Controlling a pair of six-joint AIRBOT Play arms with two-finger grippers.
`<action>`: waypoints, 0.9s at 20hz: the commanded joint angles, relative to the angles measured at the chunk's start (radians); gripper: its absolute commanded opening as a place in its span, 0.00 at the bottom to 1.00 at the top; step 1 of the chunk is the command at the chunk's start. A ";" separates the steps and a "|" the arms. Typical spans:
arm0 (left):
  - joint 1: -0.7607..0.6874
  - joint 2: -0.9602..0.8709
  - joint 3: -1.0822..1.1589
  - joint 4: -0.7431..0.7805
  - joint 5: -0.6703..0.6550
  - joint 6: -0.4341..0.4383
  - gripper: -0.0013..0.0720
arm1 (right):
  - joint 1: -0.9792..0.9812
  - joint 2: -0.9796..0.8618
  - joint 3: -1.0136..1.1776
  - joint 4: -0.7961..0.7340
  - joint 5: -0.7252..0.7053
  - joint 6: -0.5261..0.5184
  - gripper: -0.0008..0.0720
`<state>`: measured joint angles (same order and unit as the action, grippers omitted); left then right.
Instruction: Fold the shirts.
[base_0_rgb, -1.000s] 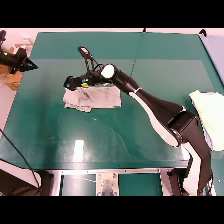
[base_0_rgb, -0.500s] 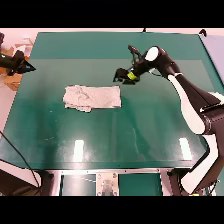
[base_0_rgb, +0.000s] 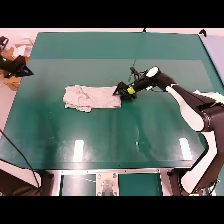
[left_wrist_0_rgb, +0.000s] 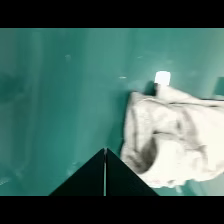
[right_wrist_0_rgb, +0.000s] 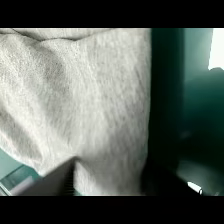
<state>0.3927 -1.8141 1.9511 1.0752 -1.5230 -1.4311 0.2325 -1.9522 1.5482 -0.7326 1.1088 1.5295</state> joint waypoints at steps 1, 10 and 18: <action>-0.037 0.001 0.000 0.177 -0.016 0.000 0.05 | 0.018 -0.044 -0.016 0.204 -0.058 -0.124 0.25; -0.117 0.001 0.000 0.150 -0.035 -0.010 0.05 | -0.267 0.229 0.303 0.249 0.098 -0.139 0.02; -0.176 0.001 0.000 0.136 -0.038 -0.079 0.05 | -0.826 0.283 0.471 0.245 0.243 -0.006 0.02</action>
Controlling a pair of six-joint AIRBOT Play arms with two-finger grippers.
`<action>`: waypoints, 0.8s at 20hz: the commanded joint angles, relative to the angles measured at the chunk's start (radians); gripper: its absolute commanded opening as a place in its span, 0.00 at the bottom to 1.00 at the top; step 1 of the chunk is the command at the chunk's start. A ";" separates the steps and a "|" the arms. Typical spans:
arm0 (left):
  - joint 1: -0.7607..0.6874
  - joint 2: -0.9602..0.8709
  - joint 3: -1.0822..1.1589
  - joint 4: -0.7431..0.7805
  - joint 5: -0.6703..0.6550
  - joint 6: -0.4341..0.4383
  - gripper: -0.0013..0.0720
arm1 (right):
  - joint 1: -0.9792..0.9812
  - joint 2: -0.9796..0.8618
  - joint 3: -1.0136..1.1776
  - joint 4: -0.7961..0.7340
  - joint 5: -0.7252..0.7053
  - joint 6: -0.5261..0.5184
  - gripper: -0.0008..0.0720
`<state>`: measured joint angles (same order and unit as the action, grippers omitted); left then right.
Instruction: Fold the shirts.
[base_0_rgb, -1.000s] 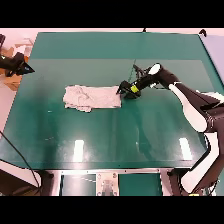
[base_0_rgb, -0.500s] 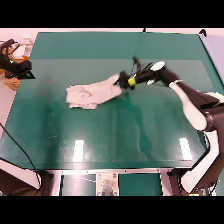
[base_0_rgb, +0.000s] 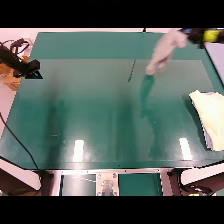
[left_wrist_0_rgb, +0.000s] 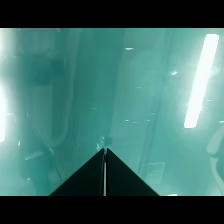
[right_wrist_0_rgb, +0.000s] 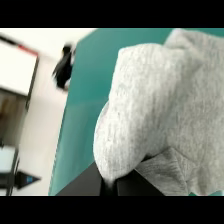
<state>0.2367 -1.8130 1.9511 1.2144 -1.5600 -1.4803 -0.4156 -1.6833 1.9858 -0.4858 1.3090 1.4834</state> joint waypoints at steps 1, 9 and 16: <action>-0.027 0.000 0.000 -0.002 -0.001 -0.041 0.05 | -0.236 0.014 0.033 -0.009 0.048 0.049 0.02; -0.099 0.000 0.000 -0.002 -0.001 -0.058 0.05 | -0.605 0.029 0.032 -0.181 0.217 0.112 0.02; -0.143 0.000 0.000 -0.004 -0.010 -0.055 0.05 | -0.681 0.111 0.031 -0.501 0.454 0.285 0.02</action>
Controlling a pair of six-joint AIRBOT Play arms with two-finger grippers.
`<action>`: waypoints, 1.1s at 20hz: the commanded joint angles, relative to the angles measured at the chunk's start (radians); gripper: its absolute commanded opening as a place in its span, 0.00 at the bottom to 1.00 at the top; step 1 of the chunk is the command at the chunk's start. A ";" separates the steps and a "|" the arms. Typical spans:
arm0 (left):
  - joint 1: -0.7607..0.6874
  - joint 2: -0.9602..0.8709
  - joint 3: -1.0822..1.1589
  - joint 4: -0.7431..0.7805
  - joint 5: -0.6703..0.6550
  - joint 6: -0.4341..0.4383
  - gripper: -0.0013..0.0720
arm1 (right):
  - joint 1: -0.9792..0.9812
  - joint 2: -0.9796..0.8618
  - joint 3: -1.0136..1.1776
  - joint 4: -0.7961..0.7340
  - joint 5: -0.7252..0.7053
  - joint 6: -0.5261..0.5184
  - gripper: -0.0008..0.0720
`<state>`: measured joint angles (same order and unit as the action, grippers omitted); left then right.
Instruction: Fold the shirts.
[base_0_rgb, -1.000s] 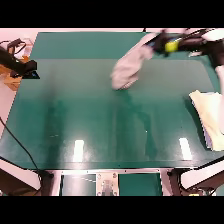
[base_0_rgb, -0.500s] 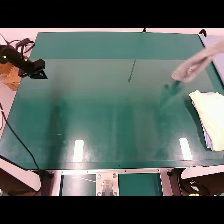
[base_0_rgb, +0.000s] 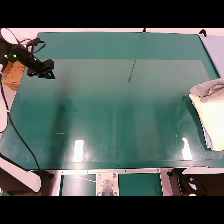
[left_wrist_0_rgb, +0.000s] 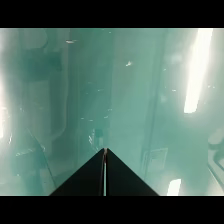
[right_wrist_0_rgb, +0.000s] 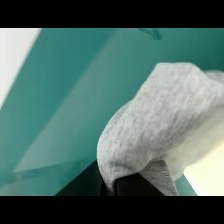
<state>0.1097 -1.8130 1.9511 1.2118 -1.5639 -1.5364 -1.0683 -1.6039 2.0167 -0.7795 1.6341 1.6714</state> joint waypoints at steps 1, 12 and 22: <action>-0.017 0.000 0.000 -0.008 -0.014 0.001 0.05 | -0.029 0.043 0.000 -0.299 0.174 0.121 0.02; -0.016 0.000 0.000 -0.011 -0.060 0.011 0.05 | -0.028 0.138 -0.498 -0.836 0.206 0.124 0.38; -0.017 0.004 0.000 -0.050 -0.078 0.010 0.05 | 0.175 0.148 -0.510 -0.381 -0.013 0.005 0.03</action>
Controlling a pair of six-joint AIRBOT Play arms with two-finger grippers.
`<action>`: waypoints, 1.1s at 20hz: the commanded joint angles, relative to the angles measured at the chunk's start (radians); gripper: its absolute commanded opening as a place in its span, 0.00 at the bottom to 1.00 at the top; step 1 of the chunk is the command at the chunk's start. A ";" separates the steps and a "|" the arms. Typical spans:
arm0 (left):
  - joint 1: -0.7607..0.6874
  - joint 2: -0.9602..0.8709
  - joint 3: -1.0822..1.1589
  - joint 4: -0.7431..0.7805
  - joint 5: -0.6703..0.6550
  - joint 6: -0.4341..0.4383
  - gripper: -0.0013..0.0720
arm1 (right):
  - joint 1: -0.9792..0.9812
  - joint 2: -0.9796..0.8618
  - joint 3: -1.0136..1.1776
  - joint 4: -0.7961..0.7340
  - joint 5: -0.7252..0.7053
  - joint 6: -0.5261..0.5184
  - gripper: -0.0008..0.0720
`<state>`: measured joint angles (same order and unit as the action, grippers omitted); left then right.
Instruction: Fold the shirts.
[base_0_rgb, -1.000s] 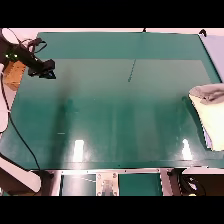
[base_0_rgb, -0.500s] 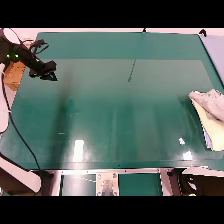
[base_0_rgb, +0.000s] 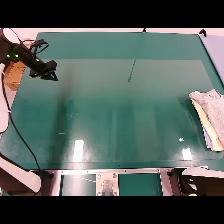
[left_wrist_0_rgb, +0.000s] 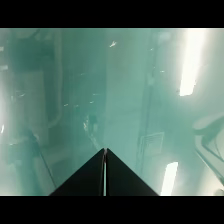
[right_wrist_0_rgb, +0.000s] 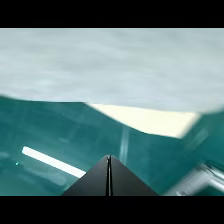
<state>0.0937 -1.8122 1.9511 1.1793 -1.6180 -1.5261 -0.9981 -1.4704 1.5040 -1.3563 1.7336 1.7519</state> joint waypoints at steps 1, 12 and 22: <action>-0.001 0.012 -0.004 -0.017 -0.049 -0.001 0.05 | 0.180 0.032 0.002 0.194 -0.151 -0.111 0.03; -0.261 0.561 -0.768 -0.013 0.196 0.004 0.05 | 0.795 0.668 -0.792 0.164 -0.506 -0.220 0.03; -0.262 0.631 -0.813 -0.017 0.214 -0.038 0.05 | 0.864 0.715 -0.822 0.178 -0.443 -0.209 0.03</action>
